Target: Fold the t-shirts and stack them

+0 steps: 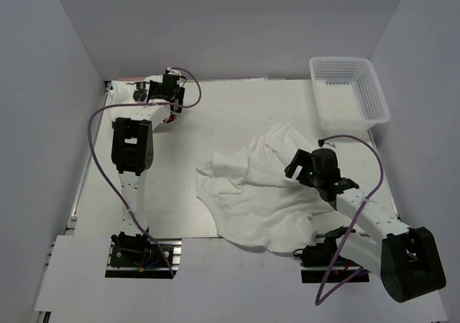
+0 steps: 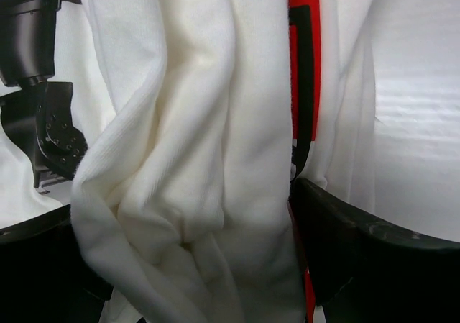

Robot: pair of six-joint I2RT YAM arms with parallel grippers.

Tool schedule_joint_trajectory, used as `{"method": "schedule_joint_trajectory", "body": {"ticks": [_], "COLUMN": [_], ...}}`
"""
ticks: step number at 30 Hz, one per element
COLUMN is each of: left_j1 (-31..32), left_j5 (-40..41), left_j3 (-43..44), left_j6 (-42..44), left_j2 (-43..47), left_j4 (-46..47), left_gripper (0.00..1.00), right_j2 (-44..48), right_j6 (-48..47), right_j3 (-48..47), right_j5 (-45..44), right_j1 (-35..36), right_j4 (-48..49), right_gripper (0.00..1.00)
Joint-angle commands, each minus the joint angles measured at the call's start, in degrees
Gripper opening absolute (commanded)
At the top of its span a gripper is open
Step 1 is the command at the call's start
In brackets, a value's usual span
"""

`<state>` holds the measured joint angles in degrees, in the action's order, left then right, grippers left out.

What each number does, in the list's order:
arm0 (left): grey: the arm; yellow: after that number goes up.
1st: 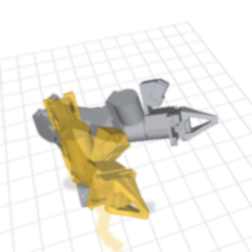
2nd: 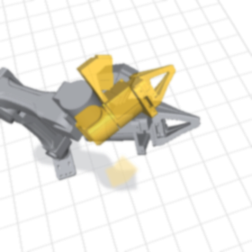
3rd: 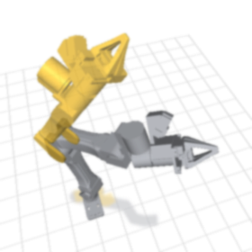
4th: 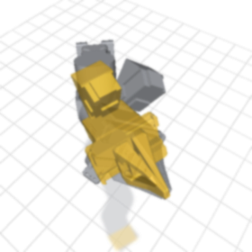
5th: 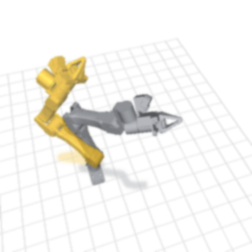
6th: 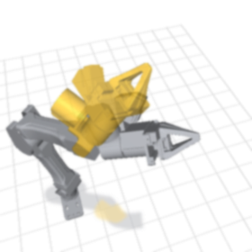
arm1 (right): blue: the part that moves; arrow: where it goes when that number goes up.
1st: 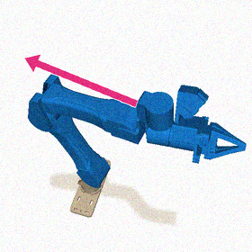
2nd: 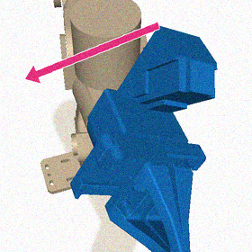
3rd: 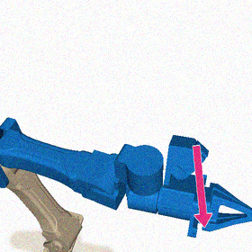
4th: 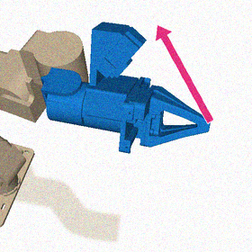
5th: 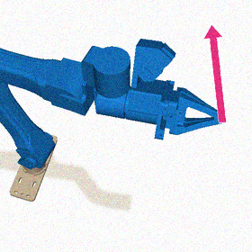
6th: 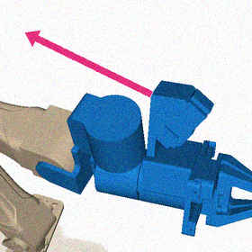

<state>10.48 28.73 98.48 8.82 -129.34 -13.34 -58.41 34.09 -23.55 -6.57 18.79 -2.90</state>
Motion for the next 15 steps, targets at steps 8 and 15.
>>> {"method": "schedule_joint_trajectory", "body": {"ticks": [8,15], "left_j1": [-8.5,-10.6], "left_j5": [-6.7,-5.3], "left_j3": [6.9,14.5], "left_j6": [12.0,11.7], "left_j2": [-10.6,-14.5], "left_j4": [1.0,-0.8], "left_gripper": [1.0,1.0], "right_j2": [-5.0,-7.2], "right_j6": [-0.1,-1.5], "right_j3": [-4.7,-6.7], "right_j5": [-2.7,-3.2], "right_j1": [-0.3,-0.2], "right_j4": [2.3,3.9], "right_gripper": [0.9,0.9]}}
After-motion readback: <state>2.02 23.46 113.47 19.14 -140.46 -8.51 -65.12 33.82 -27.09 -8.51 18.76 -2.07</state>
